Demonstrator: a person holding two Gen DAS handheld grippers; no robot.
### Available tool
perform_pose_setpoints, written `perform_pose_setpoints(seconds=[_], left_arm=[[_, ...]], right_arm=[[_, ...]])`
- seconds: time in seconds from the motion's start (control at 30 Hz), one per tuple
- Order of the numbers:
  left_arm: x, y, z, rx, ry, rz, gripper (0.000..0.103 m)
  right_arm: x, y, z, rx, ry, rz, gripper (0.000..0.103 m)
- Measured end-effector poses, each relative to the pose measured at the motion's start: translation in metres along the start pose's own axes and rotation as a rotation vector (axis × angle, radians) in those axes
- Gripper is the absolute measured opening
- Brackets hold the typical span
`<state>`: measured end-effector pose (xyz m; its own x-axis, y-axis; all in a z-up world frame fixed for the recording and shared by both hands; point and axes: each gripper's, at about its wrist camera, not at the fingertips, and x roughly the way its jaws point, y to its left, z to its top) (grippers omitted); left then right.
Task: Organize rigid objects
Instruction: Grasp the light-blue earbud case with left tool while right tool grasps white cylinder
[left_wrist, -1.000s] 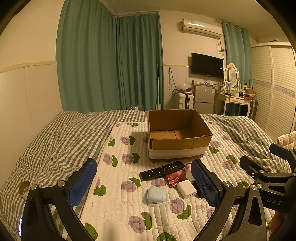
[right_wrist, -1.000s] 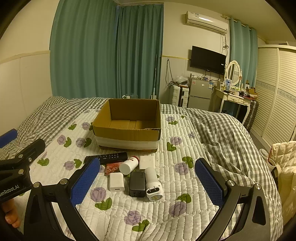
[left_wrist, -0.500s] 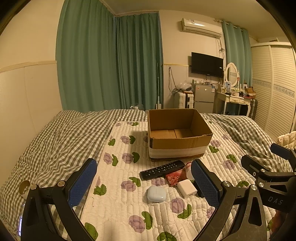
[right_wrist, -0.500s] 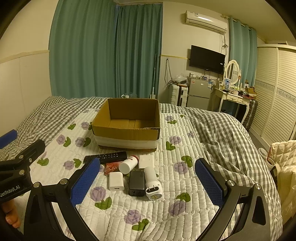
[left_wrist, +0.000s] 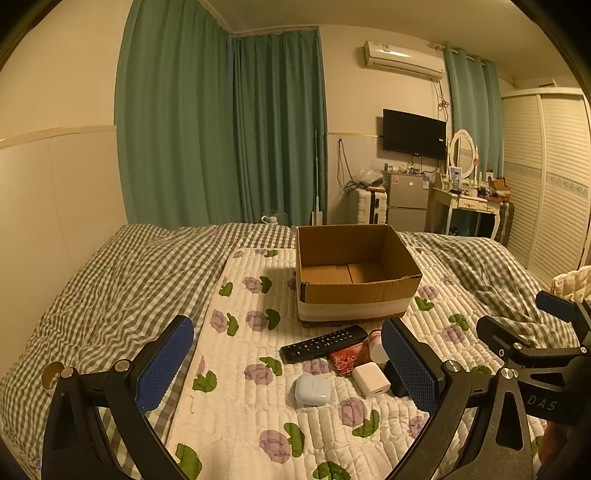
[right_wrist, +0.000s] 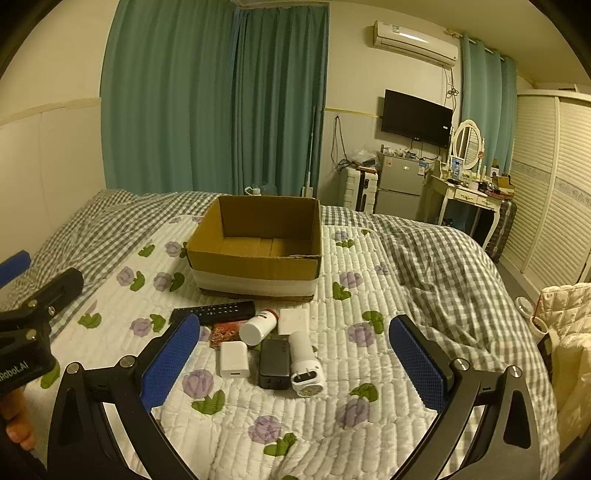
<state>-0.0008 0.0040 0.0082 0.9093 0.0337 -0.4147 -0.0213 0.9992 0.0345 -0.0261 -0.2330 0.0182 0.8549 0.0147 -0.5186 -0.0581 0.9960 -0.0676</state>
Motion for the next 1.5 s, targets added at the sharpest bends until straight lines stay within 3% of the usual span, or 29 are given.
perform_pose_setpoints(seconds=[0.13, 0.37, 0.47, 0.6, 0.83, 0.93, 1.07, 1.37, 1.5], left_arm=[[0.012, -0.004, 0.002, 0.005, 0.019, 0.0, 0.103], [0.073, -0.023, -0.02, 0.071, 0.191, 0.032, 0.102], [0.098, -0.026, -0.036, 0.079, 0.266, 0.035, 0.094], [0.121, -0.026, -0.052, 0.062, 0.335, 0.015, 0.093], [0.158, -0.02, -0.08, 0.069, 0.466, 0.042, 0.088], [0.172, -0.015, -0.089, 0.041, 0.532, 0.04, 0.084], [0.179, -0.02, -0.092, 0.041, 0.553, 0.017, 0.082], [0.19, -0.04, -0.1, 0.103, 0.586, -0.005, 0.051], [0.186, -0.039, -0.099, 0.1, 0.574, -0.013, 0.051]], right_arm=[[0.008, -0.006, 0.007, -0.008, 0.022, -0.005, 0.103], [0.06, -0.015, 0.001, -0.01, 0.175, 0.014, 0.103], [0.084, -0.014, -0.006, -0.023, 0.232, 0.023, 0.101], [0.116, -0.01, -0.018, -0.04, 0.329, 0.048, 0.094], [0.159, -0.018, -0.048, -0.032, 0.506, 0.016, 0.078], [0.177, -0.02, -0.057, -0.028, 0.574, -0.021, 0.06], [0.192, -0.027, -0.063, 0.012, 0.613, -0.009, 0.057], [0.212, -0.026, -0.072, 0.034, 0.671, 0.047, 0.053], [0.21, -0.021, -0.075, 0.006, 0.69, 0.057, 0.048]])
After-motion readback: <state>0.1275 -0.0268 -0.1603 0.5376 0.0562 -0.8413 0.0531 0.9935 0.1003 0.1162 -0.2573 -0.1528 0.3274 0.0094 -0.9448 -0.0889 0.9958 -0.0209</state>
